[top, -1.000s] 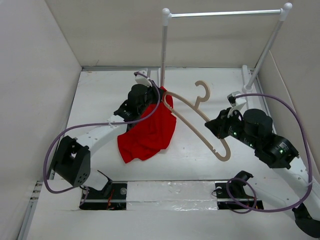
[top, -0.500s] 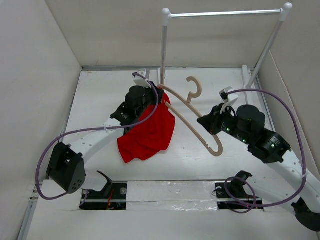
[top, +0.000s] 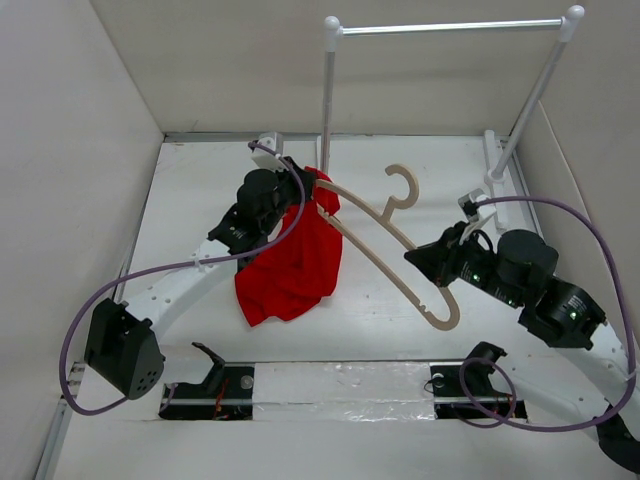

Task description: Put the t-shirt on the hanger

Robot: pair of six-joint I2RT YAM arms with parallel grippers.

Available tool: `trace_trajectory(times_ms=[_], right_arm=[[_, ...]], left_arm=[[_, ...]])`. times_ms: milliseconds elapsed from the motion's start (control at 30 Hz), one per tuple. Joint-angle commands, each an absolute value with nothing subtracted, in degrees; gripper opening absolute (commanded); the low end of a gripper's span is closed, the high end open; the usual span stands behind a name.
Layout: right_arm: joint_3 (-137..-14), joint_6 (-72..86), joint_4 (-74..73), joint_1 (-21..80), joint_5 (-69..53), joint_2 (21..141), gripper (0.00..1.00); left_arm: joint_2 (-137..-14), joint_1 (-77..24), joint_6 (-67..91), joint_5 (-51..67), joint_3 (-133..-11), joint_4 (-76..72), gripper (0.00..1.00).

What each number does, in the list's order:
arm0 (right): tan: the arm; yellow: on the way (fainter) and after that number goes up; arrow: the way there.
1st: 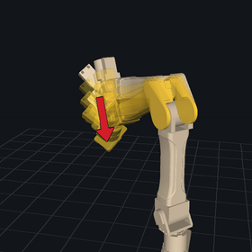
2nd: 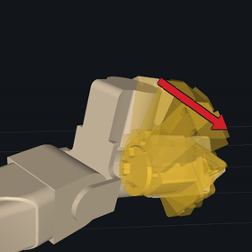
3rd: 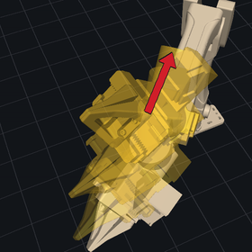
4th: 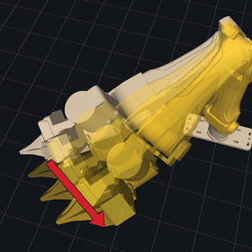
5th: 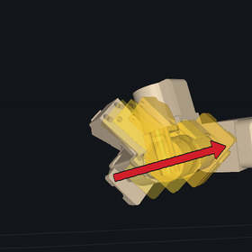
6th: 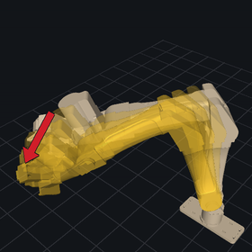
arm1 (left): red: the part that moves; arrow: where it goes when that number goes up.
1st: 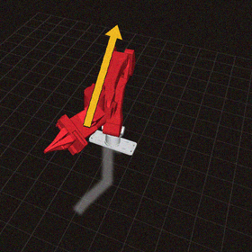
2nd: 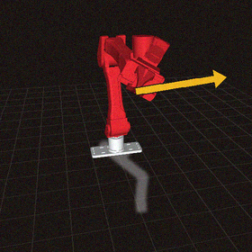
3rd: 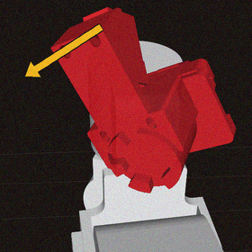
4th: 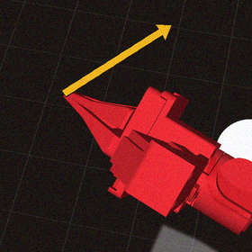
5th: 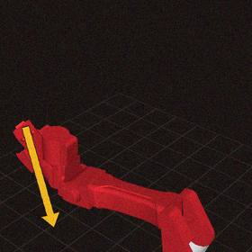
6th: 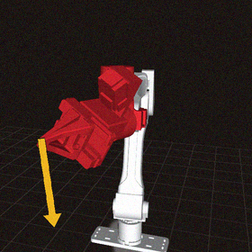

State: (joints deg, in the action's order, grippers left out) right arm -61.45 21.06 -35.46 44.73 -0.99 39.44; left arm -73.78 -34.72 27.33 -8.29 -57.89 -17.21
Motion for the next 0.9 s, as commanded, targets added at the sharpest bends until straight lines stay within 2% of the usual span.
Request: trace_trajectory(times_ms=[0,233,500,800,867], right_arm=[[-61.52,22.06,-35.59,45.53,-3.60,38.06,0.00],[-59.42,21.62,-29.45,45.53,-4.66,42.80,0.00],[-61.17,20.66,-18.21,47.45,7.73,47.28,0.00],[-66.61,18.28,-18.72,51.59,17.48,49.22,0.00],[-67.58,18.19,-19.77,53.17,18.19,49.13,0.00]], left_arm=[[-72.25,-34.72,26.98,-8.97,-60.82,-19.51,0.00],[-70.76,-34.72,27.60,-6.33,-60.73,-18.03,0.00],[-65.22,-36.47,26.99,-11.41,-58.62,-15.03,0.00],[-64.16,-37.00,26.46,-15.55,-59.59,-13.36,0.00],[-63.90,-37.00,26.19,-19.75,-60.47,-12.05,0.00]])
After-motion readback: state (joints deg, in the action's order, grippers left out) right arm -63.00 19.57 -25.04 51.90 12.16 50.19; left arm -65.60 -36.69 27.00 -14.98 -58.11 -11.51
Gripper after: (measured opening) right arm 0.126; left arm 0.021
